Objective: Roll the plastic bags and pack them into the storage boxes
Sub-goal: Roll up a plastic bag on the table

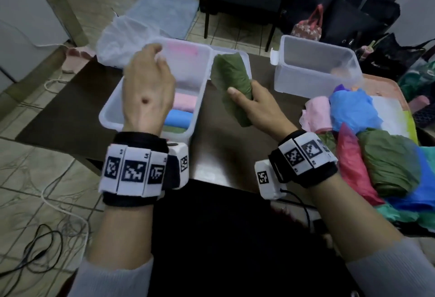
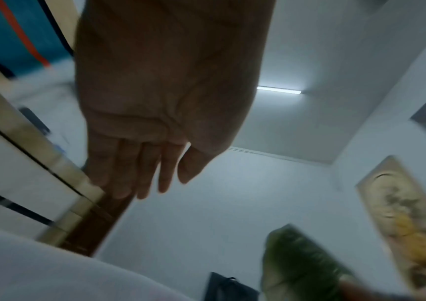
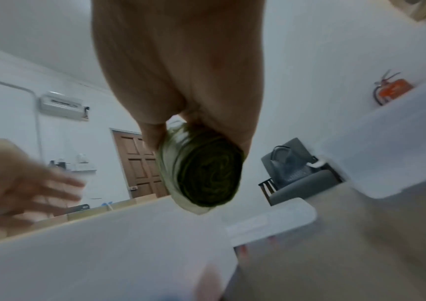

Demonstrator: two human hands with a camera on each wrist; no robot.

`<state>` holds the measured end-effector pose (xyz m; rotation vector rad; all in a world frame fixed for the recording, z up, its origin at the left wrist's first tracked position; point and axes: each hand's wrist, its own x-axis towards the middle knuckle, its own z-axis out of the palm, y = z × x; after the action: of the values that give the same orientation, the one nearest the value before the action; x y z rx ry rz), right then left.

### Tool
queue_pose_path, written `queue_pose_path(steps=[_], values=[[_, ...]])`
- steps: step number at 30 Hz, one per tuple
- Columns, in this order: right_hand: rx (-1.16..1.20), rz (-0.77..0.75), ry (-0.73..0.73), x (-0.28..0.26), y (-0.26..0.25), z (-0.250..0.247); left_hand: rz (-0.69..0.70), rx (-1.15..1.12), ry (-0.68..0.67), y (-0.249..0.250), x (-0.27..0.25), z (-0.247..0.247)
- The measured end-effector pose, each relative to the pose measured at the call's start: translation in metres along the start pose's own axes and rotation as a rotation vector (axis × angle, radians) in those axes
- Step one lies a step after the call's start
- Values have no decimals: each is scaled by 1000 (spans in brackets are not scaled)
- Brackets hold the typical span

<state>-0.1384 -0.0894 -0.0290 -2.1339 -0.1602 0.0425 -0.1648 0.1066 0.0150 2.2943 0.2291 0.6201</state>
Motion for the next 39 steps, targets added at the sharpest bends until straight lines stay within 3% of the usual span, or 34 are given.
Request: queue_pose_path(steps=[3, 5, 8, 12, 21, 30, 33, 39], values=[[-19, -98, -3, 18, -26, 9, -279, 135, 27, -45, 4, -21], [-75, -170, 0, 30, -41, 16, -451, 169, -50, -66, 2, -26], [-202, -274, -23, 47, -60, 27, -563, 92, -152, -82, -3, -25], [-380, -367, -67, 68, -81, 38, -491, 12, -123, -87, -10, -21], [-905, -324, -174, 96, -101, 77, -359, -99, 80, -99, -49, -21], [-933, -111, -299, 108, -98, 90, -277, -266, 200, -111, -73, -13], [-846, -44, -305, 108, -99, 85, -279, -292, 192, -112, -72, -12], [-911, 51, -417, 106, -100, 78, -259, -268, 172, -111, -69, -12]])
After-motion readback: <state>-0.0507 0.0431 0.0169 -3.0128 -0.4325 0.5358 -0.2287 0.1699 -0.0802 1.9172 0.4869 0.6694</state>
